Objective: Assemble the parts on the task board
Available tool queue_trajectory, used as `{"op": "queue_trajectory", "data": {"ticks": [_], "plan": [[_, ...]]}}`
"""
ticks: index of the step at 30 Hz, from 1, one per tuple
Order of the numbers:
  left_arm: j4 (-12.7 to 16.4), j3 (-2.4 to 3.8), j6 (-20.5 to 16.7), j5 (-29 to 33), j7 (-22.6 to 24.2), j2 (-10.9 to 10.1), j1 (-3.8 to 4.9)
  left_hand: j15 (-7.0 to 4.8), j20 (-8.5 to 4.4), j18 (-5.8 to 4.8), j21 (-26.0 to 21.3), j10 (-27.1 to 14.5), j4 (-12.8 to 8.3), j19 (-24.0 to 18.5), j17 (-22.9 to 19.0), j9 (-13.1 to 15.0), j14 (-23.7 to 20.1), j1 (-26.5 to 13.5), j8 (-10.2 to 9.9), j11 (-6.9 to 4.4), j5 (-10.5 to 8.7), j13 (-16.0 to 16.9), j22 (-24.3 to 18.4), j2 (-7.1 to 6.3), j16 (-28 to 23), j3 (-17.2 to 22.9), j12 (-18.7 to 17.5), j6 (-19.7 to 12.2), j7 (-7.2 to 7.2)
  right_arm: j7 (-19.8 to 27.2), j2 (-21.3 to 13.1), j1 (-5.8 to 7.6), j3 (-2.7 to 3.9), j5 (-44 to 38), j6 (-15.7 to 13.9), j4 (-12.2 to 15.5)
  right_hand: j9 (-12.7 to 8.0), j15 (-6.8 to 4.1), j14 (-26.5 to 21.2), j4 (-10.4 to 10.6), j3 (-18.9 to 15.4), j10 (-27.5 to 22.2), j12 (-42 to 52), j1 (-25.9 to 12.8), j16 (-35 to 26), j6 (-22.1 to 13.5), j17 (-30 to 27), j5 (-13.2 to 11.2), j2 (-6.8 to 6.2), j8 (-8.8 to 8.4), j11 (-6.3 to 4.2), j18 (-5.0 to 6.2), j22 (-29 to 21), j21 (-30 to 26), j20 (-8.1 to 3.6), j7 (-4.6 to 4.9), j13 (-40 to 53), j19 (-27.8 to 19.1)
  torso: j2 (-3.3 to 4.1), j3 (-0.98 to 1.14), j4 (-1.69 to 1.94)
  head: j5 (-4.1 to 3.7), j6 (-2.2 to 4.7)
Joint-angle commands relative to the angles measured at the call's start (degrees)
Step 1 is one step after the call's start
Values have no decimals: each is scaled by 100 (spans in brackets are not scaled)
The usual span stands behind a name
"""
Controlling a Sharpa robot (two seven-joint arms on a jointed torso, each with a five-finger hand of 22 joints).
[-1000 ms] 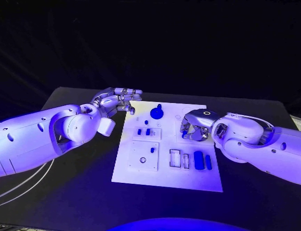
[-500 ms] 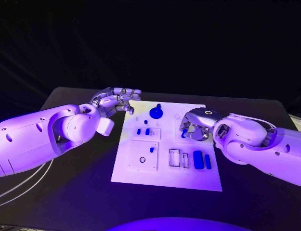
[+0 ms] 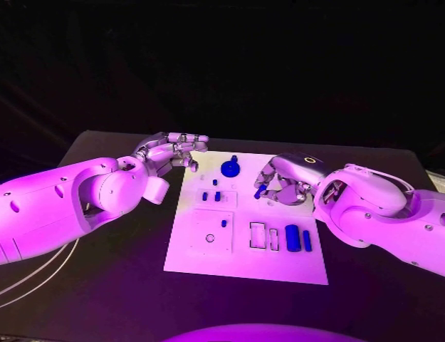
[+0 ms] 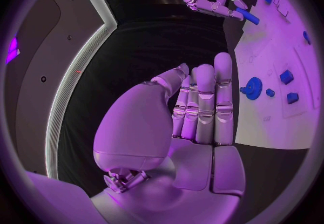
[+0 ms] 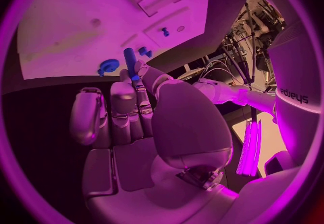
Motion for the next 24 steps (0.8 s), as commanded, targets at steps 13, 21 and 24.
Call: {"op": "queue_trajectory", "data": {"ticks": [13,21,24], "plan": [[1,3,111,-2,36,45,-6,11,-17,104,-34,-32,0,-41,-9,7,-37,-1,38,-6,9,7,-4,12,-25,-21,35,-14,-15,405,888,-464,-100,-11,113,-115,14,-10,104,3,47,257,-54,-18,32,-16,-8,33,29,-24,-200,-41,-3,21,31,47,4,1,11,-4,14,69,-25],[-8,3,123,-9,33,68,-7,11,-17,104,-34,-32,0,-41,-9,7,-37,-1,38,-6,9,7,-4,12,-25,-21,35,-14,-15,482,1171,-604,-153,-95,167,-349,14,-4,101,-3,60,244,-77,-15,38,-35,-6,35,32,-35,-189,-39,-12,17,34,58,3,-8,13,-7,10,79,-42],[-19,3,127,-13,33,80,-13,11,-17,104,-34,-32,0,-41,-9,7,-37,-1,38,-6,9,7,-4,12,-25,-21,35,-14,-15,490,1225,-634,-160,-111,176,-412,14,-4,101,-3,60,244,-77,-15,38,-35,-6,35,32,-35,-189,-39,-12,17,34,58,3,-8,13,-5,-4,97,-42]]}}
